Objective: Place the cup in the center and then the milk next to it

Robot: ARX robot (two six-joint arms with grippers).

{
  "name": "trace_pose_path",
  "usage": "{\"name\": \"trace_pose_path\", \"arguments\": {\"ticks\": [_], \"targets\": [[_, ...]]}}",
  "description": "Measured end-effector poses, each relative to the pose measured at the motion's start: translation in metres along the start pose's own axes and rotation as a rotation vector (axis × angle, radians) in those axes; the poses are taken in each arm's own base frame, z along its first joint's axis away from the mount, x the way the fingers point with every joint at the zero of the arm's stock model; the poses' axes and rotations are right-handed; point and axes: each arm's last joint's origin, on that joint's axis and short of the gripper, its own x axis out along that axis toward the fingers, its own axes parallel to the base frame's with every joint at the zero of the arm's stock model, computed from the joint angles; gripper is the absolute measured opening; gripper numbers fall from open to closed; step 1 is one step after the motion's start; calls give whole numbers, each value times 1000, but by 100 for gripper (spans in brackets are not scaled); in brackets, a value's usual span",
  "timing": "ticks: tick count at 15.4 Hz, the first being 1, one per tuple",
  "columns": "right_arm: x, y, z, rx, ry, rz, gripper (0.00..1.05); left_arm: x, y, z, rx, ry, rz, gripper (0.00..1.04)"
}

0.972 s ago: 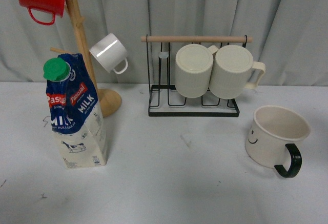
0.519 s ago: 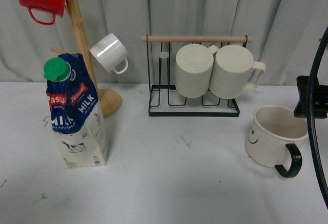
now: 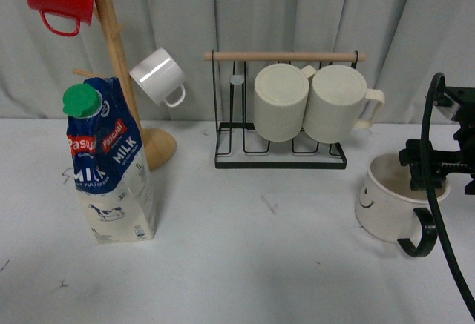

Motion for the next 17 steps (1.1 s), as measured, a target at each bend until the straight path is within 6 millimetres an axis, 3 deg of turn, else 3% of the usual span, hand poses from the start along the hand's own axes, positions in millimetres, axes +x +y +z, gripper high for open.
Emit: {"name": "trace_pose_path", "arguments": {"ticks": [1,2,3,4,5,7,15,17], "targets": [[3,3,-1,3,8,2,52,0,0,0,0,0,0,98],[3,2,-2,15,5,2,15,0,0,0,0,0,0,98],[-19,4,-10,24,8,33,3,0,0,0,0,0,0,98],[-42,34,-9,38,-27,103,3,0,0,0,0,0,0,98],[-45,57,-12,39,-20,137,3,0,0,0,0,0,0,98],[-48,73,-12,41,-14,165,3,0,0,0,0,0,0,98],[-50,86,-10,59,-23,176,3,0,0,0,0,0,0,98],[-42,97,-13,78,2,176,3,0,0,0,0,0,0,98]]}}
